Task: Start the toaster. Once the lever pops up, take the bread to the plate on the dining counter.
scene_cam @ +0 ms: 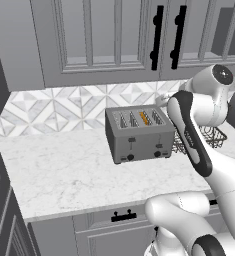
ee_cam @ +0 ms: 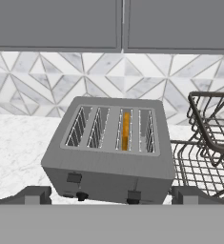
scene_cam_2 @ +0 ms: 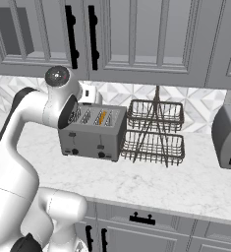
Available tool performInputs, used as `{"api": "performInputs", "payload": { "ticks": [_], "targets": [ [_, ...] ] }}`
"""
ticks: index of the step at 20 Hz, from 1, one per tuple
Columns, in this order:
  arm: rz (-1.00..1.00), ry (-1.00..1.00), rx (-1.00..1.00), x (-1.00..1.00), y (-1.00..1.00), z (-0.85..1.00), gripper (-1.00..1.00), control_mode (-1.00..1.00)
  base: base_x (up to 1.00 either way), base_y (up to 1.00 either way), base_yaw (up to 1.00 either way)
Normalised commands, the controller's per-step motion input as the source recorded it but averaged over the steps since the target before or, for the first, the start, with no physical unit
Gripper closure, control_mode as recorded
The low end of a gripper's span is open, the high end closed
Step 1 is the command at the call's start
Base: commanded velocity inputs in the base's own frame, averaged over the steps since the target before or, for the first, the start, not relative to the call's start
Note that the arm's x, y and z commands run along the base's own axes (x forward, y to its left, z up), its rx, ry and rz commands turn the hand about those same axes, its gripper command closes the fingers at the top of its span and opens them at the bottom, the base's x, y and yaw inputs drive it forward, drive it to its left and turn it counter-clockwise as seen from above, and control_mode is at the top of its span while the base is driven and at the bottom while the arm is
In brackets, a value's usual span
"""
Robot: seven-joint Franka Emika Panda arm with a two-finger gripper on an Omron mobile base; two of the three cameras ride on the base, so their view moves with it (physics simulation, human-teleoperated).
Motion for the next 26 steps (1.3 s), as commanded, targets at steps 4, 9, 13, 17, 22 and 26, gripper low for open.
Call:
{"api": "performInputs", "payload": {
  "ticks": [4, 9, 13, 17, 22, 26],
  "targets": [
    [0.00, 0.00, 0.00, 0.00, 0.00, 0.00, -1.00, -1.00, 0.00, 0.00, 0.00],
    [0.00, 0.00, 0.00, 0.00, 0.00, 0.00, -1.00, -1.00, 0.00, 0.00, 0.00],
    [0.00, 0.00, 0.00, 0.00, 0.00, 0.00, -1.00, -1.00, 0.00, 0.00, 0.00],
    [0.00, 0.00, 0.00, 0.00, 0.00, 0.00, -1.00, -1.00, 0.00, 0.00, 0.00],
    [0.00, 0.00, 0.00, 0.00, 0.00, 0.00, -1.00, -1.00, 0.00, 0.00, 0.00],
    [0.00, 0.00, 0.00, 0.00, 0.00, 0.00, -1.00, -1.00, 0.00, 0.00, 0.00]
  ]
}}
